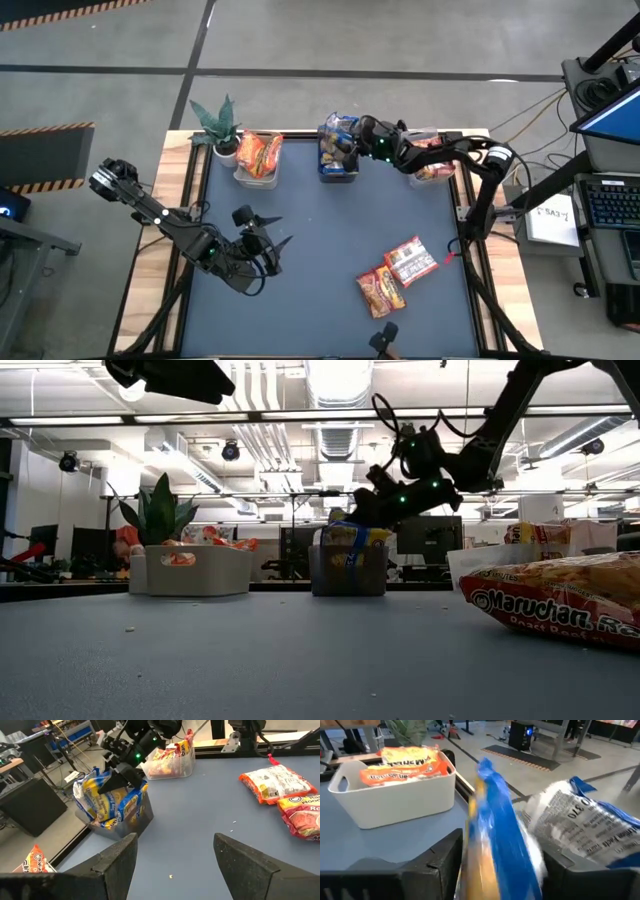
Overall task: Sort Maruchan noodles
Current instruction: Put the blue noodle pack into the black bin, then put the orange noodle pack into the gray bin
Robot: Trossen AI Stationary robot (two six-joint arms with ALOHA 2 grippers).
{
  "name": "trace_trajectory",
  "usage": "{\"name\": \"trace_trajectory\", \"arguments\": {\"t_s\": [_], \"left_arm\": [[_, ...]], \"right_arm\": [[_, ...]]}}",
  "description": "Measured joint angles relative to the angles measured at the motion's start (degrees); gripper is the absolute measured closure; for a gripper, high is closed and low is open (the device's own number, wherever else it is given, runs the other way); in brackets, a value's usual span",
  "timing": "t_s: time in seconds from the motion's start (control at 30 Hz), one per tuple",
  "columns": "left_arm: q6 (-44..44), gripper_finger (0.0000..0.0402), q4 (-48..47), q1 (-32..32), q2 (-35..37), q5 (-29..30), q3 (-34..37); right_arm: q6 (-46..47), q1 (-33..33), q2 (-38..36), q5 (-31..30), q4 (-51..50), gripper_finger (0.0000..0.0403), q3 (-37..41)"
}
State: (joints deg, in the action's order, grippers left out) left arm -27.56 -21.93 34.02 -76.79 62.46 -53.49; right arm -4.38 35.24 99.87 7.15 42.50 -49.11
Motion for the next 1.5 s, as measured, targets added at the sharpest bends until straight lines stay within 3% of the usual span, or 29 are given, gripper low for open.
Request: {"name": "trace_trajectory", "arguments": {"t_s": [0.23,0.93,1.5], "left_arm": [[-1.44,0.0157,0.02,0.00,0.00,0.00,0.00],[2.05,0.0157,0.00,-0.59,0.00,2.23,0.07],[5.05,0.0157,0.00,-1.67,0.00,3.12,0.42]], "right_arm": [[0.37,0.07,-0.48,-1.76,-1.73,0.0201,-0.73],[1.42,-0.24,-10.75,-2.22,-34.37,0.0200,-12.76],[3.53,-7.58,-20.19,-2.21,-47.75,0.0200,-16.36]]}}
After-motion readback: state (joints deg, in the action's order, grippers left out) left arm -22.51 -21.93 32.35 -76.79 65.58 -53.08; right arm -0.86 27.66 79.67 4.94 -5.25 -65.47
